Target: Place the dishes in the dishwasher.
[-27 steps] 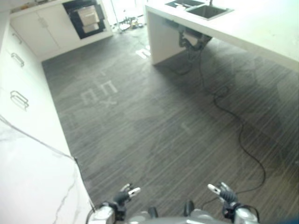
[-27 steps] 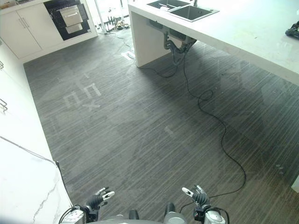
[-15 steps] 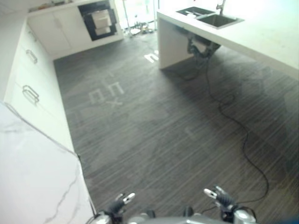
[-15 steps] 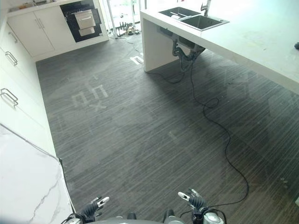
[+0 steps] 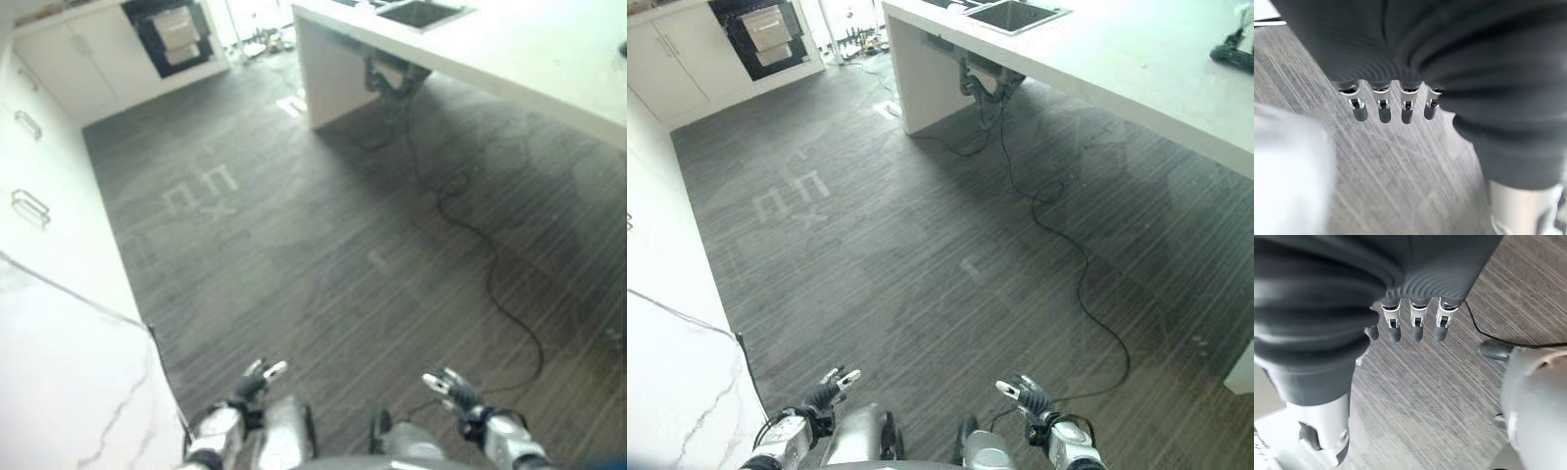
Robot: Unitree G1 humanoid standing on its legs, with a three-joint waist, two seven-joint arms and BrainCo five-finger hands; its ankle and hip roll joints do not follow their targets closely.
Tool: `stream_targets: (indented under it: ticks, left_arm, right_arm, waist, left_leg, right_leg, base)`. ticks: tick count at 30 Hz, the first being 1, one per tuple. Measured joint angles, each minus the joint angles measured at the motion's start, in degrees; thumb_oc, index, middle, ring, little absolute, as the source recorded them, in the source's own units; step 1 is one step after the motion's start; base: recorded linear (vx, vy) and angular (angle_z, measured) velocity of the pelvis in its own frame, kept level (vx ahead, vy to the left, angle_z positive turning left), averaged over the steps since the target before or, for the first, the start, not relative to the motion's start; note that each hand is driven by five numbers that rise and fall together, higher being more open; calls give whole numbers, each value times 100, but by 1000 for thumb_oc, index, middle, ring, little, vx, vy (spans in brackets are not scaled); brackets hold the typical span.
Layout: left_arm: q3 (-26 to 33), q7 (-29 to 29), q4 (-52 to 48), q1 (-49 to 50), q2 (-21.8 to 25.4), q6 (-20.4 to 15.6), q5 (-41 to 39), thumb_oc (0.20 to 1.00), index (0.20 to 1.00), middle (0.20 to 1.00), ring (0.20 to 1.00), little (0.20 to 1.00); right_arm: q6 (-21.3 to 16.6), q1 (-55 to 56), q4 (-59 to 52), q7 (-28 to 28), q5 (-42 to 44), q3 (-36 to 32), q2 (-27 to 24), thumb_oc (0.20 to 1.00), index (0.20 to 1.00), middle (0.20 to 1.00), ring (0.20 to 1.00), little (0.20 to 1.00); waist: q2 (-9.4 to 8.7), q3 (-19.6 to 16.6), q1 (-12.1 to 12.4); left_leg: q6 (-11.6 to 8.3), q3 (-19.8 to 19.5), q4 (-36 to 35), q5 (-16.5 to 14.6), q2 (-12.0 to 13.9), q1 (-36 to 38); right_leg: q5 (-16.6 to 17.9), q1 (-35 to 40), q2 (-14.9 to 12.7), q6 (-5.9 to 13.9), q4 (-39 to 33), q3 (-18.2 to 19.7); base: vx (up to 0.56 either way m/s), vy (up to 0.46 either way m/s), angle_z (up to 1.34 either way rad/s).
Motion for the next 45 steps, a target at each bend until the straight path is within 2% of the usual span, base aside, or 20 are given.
stream_targets:
  ticks: [3,6,8,10,12,14,16,19,22,23,25,28,29,30,32,33,37,39,42,45]
  left_arm:
    - [-93,121,94,12,8,-131,322,1000,1000,1000,1000,1000]
    - [-99,154,166,-137,159,-165,418,1000,1000,1000,1000,1000]
    - [79,193,5,-170,144,-165,477,1000,1000,1000,1000,1000]
    - [237,219,-5,-210,169,-168,640,1000,1000,1000,1000,1000]
    - [136,231,0,-369,208,-161,648,1000,1000,1000,1000,1000]
    - [-71,266,-215,-322,428,-163,649,1000,1000,1000,1000,1000]
    - [-323,371,-289,-405,479,-160,641,1000,1000,1000,1000,1000]
    - [-275,460,-476,-648,434,-166,631,1000,1000,1000,1000,1000]
    - [-239,447,-644,-667,409,-161,625,1000,1000,1000,1000,1000]
    - [-227,449,-679,-638,413,-179,595,1000,1000,1000,1000,1000]
    - [-222,427,-649,-577,481,-197,590,1000,1000,1000,1000,1000]
    - [-244,441,-643,-139,172,-162,591,1000,1000,1000,1000,1000]
    - [-234,427,-633,-127,159,-148,593,1000,1000,1000,1000,1000]
    - [-224,405,-599,-246,80,-141,591,1000,1000,1000,1000,1000]
    - [-210,396,-695,-403,339,-175,588,1000,1000,1000,1000,1000]
    - [-187,409,-681,-482,407,-174,572,1000,1000,1000,1000,1000]
    - [-180,335,-682,-420,362,-158,417,1000,1000,1000,1000,1000]
    - [-212,292,-689,-384,380,-126,428,1000,1000,1000,1000,1000]
    - [-245,242,-687,-185,388,-125,488,1000,1000,1000,1000,1000]
    - [-234,128,-721,-188,387,-124,609,1000,1000,1000,1000,1000]
  right_arm:
    - [0,11,120,6,-166,54,-54,1000,1000,1000,1000,1000]
    - [-102,5,26,51,-169,276,-223,1000,1000,1000,1000,1000]
    - [-75,-69,-42,38,-178,263,-274,1000,1000,1000,1000,1000]
    - [-78,-122,-246,-9,-166,177,-217,1000,1000,1000,1000,1000]
    - [-76,46,-687,-86,-142,-15,-178,1000,1000,1000,1000,1000]
    - [-84,313,-1081,-105,-94,64,-70,1000,1000,1000,1000,1000]
    - [-86,372,-1142,-165,-14,83,-56,1000,1000,1000,1000,1000]
    - [-79,229,-1407,-160,-14,215,-56,1000,1000,1000,1000,1000]
    - [-86,275,-1468,-137,76,222,-184,1000,1000,1000,1000,1000]
    - [-97,280,-1451,-104,84,212,-270,1000,1000,1000,1000,1000]
    - [-70,261,-1384,-67,82,68,-349,1000,1000,1000,1000,1000]
    - [-46,254,-1396,-73,75,-13,-367,1000,1000,1000,1000,1000]
    - [-30,317,-1474,-70,75,5,-347,1000,1000,1000,1000,1000]
    - [55,237,-1332,-101,76,-32,-407,1000,1000,1000,1000,1000]
    - [118,256,-1345,-127,73,7,-318,1000,1000,1000,1000,1000]
    - [106,160,-1361,-126,75,6,-319,1000,1000,1000,1000,1000]
    - [39,-33,-1335,-119,78,209,-343,1000,1000,1000,1000,1000]
    - [39,70,-1267,-118,81,209,-346,1000,1000,1000,1000,1000]
    - [45,149,-1241,-129,80,229,-357,1000,1000,1000,1000,1000]
    - [46,233,-1239,-139,74,223,-388,1000,1000,1000,1000,1000]
  waist:
    - [325,187,95]
    - [201,194,100]
    - [127,205,135]
    - [-23,118,197]
    - [118,29,94]
    - [-136,-188,82]
    - [-162,-321,45]
    - [389,-220,-80]
    - [434,-154,-228]
    - [216,-180,-236]
    - [-71,-117,-487]
    - [320,-209,-566]
    - [194,-270,-581]
    - [366,-275,-620]
    - [221,-357,-516]
    - [173,-392,-499]
    - [58,-413,-422]
    - [-64,-350,-316]
    - [43,-241,-254]
    - [96,-140,-13]
  left_leg:
    - [-156,50,-2238,622,480,51]
    - [114,614,-2157,565,690,271]
    - [263,588,-1928,400,306,832]
    - [893,636,-1649,53,-401,1091]
    - [1781,834,-2086,-37,-871,1560]
    - [1966,795,-1997,-423,-1231,1797]
    - [2046,788,-1834,-636,-1448,1918]
    - [1919,387,-2186,-650,-1209,2077]
    - [1083,190,-2149,-1040,-1197,2621]
    - [772,140,-1783,-1280,-1329,2574]
    - [1659,233,-1821,-1755,-1642,2865]
    - [1236,96,-1542,-1899,-1757,3330]
    - [1008,2,-1316,-1771,-1976,3438]
    - [919,-199,-784,-1923,-1818,3428]
    - [693,-167,-162,-2040,-1210,3288]
    - [242,-233,1267,-1279,-844,2675]
    - [399,-347,3025,-1078,-550,702]
    - [639,-365,1875,-1105,-500,122]
    - [669,-920,-2323,-506,-531,600]
    - [418,-574,-2353,14,-261,40]
  right_leg:
    - [-161,335,418,136,-54,-152]
    - [-451,623,411,217,43,-185]
    - [-426,844,490,-5,-35,34]
    - [-635,975,347,180,-30,120]
    - [-1077,375,189,757,2085,-207]
    - [-990,-620,-755,894,4829,-223]
    - [-659,-1112,-1462,920,6023,-185]
    - [-1157,-1791,-449,771,4199,-137]
    - [-594,-2084,482,211,1537,-449]
    - [-284,-2237,491,370,585,-483]
    - [34,-2718,67,563,218,-472]
    - [122,-2763,552,-603,1524,-891]
    - [4,-2193,604,-1045,1179,-700]
    - [577,-1908,636,-1111,969,-498]
    - [251,-1486,634,-1143,896,-349]
    - [65,-1256,607,-993,903,-304]
    - [-317,-546,491,-716,664,138]
    - [-276,-128,378,-447,318,255]
    - [-375,707,281,60,-147,610]
    - [-464,1292,-13,289,-581,736]
  base:
    - [466,301,-20]
    - [421,411,-35]
    - [466,468,-31]
    - [302,461,-32]
    - [256,500,15]
    - [245,395,18]
    - [174,101,15]
    - [238,-49,42]
    - [389,-111,69]
    - [520,-62,74]
    - [379,-91,81]
    - [357,-145,-4]
    - [289,-146,4]
    - [362,-240,33]
    - [350,-233,15]
    - [257,-133,-25]
    - [297,-23,-35]
    - [403,278,-42]
    - [359,350,-49]
    - [221,376,-47]
